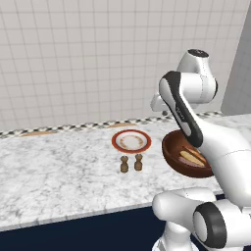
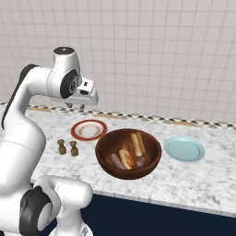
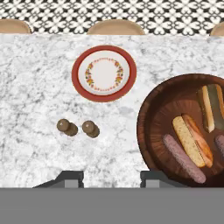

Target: Place one bun and one sausage from the bowl on each plate.

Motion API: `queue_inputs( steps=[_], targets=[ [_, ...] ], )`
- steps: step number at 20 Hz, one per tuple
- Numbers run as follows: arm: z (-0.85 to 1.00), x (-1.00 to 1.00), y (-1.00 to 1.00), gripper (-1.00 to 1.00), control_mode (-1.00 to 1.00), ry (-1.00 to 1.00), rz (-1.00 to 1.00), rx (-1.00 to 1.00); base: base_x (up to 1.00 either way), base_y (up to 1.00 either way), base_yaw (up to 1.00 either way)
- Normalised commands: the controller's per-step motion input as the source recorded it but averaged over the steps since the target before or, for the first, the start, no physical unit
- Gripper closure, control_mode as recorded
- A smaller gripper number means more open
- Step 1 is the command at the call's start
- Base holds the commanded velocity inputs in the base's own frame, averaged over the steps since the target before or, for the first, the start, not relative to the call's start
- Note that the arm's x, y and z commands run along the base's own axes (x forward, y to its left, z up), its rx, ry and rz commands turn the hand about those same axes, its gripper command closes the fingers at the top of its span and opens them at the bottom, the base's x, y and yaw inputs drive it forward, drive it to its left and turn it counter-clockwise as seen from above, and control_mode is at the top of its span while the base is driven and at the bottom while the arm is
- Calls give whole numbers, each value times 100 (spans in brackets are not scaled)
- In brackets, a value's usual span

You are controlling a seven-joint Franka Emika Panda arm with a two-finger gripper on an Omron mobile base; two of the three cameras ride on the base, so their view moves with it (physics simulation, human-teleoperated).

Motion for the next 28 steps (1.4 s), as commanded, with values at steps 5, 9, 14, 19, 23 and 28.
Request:
queue_inputs(
  steps=[5,9,14,19,23,28],
  targets=[
    [-5,-20,-33,-100,-100,-3,0,1,0,0,0],
    [-16,-25,-47,-100,-100,0,0,1,0,0,0],
    [-26,-5,-57,-100,-100,2,0,-10,0,0,0],
    [-37,9,-73,-100,-100,1,-1,-10,0,0,0],
    [-29,5,-66,-100,-100,3,-3,-5,0,0,0],
    [-57,0,-61,-100,-100,1,-6,-3,0,0,0]
  ],
)
